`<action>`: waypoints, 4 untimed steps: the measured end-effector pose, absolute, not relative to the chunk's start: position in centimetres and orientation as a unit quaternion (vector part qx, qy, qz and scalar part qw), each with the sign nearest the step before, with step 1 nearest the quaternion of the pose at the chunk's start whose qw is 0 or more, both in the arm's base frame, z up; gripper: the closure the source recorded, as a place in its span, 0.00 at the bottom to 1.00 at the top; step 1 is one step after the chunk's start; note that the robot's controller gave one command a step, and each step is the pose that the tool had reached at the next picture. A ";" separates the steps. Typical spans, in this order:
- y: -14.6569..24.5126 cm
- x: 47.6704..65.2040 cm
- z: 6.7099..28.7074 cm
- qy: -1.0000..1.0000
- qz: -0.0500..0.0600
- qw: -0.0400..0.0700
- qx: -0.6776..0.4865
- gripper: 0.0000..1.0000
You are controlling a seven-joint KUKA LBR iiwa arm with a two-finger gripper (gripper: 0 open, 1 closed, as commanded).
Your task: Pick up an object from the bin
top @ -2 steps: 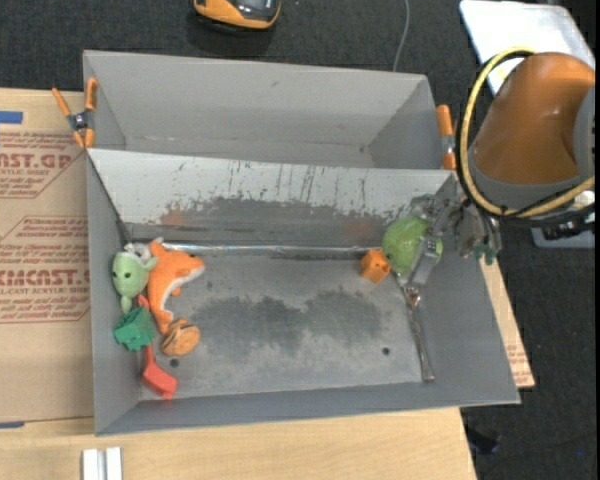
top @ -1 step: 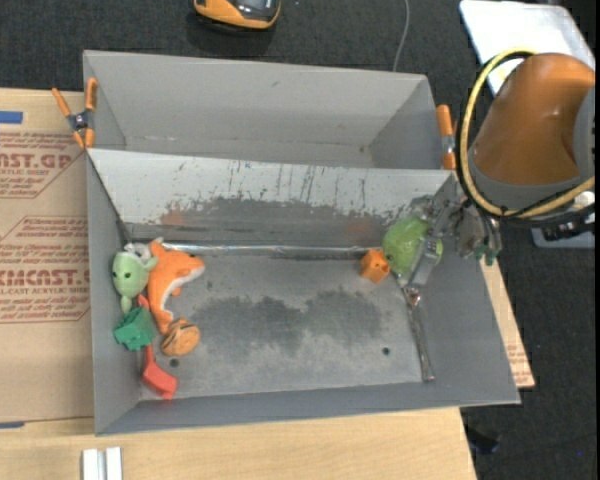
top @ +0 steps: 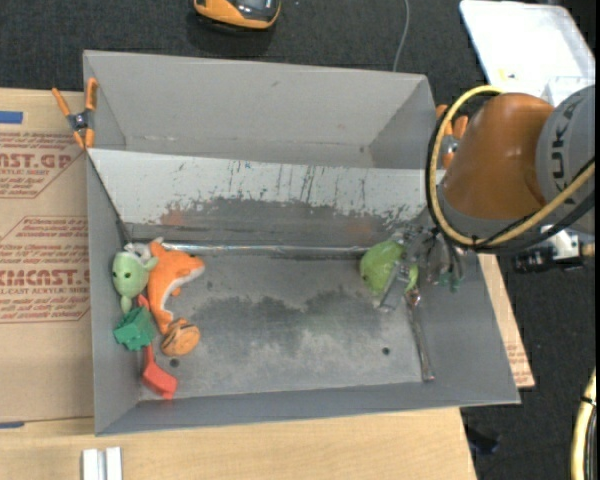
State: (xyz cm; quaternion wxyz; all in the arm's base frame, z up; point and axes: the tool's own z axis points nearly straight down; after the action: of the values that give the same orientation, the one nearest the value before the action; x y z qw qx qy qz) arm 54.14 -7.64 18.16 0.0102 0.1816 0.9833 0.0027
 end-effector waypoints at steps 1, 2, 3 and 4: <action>-10.7 54.9 12.9 0.964 0.004 0.013 0.266 1.00; -8.2 54.5 9.2 0.951 0.006 0.013 0.309 1.00; -9.2 54.7 11.3 0.951 0.005 0.014 0.310 1.00; -5.4 52.5 7.3 0.927 0.006 0.014 0.375 1.00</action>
Offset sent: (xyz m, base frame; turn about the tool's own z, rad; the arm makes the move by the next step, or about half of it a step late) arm -0.0004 0.0035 -0.1032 0.2777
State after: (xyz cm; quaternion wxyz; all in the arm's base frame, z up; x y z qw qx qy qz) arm 52.48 -5.41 7.28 0.0138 0.3751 0.9269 0.0058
